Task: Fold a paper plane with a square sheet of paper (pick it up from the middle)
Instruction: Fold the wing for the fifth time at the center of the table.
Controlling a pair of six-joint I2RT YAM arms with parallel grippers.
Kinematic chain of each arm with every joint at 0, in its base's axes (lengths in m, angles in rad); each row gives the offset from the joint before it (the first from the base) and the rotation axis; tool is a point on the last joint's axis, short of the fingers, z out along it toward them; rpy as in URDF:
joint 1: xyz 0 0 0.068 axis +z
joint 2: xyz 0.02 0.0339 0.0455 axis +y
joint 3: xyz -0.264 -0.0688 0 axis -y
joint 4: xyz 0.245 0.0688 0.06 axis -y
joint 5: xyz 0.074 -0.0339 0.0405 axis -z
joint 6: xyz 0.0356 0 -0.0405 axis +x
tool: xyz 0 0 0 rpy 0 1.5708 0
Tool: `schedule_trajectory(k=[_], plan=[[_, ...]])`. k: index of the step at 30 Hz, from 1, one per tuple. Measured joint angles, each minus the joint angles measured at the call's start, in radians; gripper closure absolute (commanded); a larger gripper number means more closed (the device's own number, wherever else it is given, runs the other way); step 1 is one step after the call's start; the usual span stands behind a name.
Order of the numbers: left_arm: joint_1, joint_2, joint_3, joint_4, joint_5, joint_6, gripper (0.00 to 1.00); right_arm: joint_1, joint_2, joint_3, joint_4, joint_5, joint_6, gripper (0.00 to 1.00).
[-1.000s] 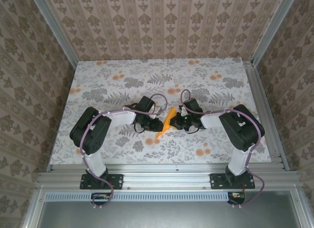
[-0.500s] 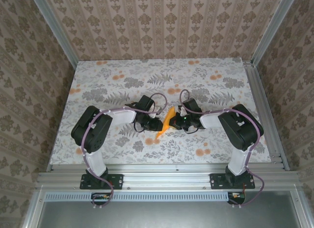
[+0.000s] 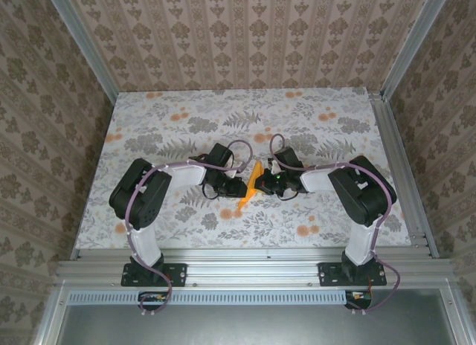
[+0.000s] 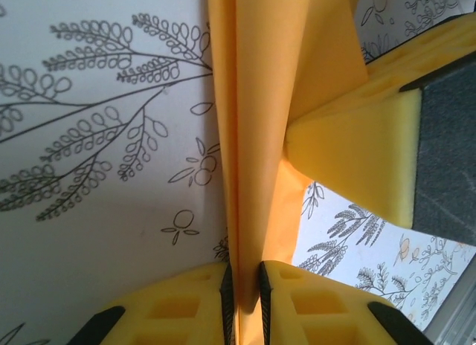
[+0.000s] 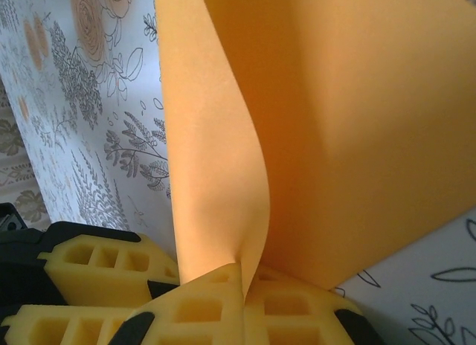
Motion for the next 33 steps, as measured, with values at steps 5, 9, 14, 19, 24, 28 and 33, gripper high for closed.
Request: schedule_trajectory(k=[5, 9, 14, 19, 24, 28, 33], plan=[[0.001, 0.003, 0.0, 0.007, 0.012, 0.0, 0.81, 0.005, 0.006, 0.017, -0.022, 0.006, -0.01, 1.0], [0.001, 0.003, 0.0, 0.006, 0.01, 0.001, 0.83, 0.006, 0.006, 0.026, -0.043, 0.013, -0.023, 1.0], [0.001, 0.003, 0.001, 0.003, 0.002, 0.005, 0.85, 0.011, 0.006, 0.042, -0.074, 0.024, -0.041, 1.0], [0.0, 0.003, 0.01, -0.009, 0.003, 0.013, 0.79, 0.016, 0.006, 0.059, -0.111, 0.041, -0.061, 1.0], [-0.003, -0.004, 0.014, -0.025, -0.01, 0.021, 0.74, 0.017, 0.011, 0.069, -0.125, 0.043, -0.069, 1.0], [-0.018, -0.039, 0.021, -0.082, -0.077, 0.04, 0.69, 0.017, 0.011, 0.07, -0.127, 0.043, -0.079, 1.0], [-0.051, -0.123, 0.021, -0.141, -0.16, 0.044, 0.69, 0.017, 0.012, 0.07, -0.127, 0.043, -0.079, 1.0]])
